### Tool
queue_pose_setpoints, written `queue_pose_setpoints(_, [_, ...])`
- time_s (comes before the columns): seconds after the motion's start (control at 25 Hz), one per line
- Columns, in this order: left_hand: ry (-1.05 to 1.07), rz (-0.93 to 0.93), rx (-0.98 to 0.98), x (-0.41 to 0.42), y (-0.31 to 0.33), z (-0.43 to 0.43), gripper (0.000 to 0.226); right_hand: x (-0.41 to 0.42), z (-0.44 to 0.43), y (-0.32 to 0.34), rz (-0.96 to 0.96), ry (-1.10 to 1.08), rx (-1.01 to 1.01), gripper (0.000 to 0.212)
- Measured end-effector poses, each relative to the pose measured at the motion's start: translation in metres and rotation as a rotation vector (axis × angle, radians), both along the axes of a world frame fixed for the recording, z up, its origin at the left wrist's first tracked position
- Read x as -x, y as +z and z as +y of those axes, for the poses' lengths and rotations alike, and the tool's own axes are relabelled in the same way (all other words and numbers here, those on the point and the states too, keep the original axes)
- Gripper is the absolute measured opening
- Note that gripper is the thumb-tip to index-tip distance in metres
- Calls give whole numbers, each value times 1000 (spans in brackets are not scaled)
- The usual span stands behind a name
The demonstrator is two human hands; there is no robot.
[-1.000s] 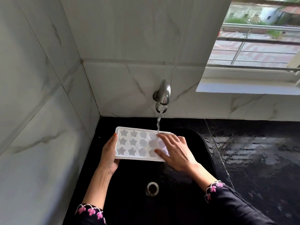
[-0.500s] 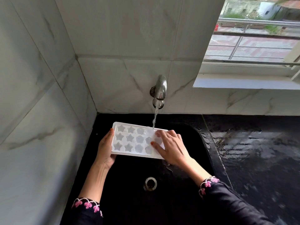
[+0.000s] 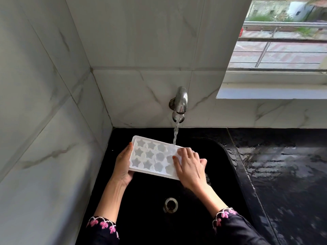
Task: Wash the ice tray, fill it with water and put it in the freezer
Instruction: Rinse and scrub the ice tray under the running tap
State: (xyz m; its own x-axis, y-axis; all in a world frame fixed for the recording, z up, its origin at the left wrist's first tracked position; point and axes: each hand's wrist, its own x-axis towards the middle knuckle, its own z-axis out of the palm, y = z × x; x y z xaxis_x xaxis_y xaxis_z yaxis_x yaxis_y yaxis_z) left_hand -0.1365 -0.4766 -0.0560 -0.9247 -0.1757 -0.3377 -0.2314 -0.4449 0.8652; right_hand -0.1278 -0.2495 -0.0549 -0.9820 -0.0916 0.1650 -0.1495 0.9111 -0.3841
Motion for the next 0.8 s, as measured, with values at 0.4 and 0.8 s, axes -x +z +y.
queue_pose_setpoints(0.4, [135, -18, -16, -27, -17, -34, 41, 3, -18, 1, -39, 213, 113, 36])
queue_pose_setpoints(0.8, [-159, 239, 743, -5, 26, 48, 35, 5, -5, -20, -463, -186, 329, 35])
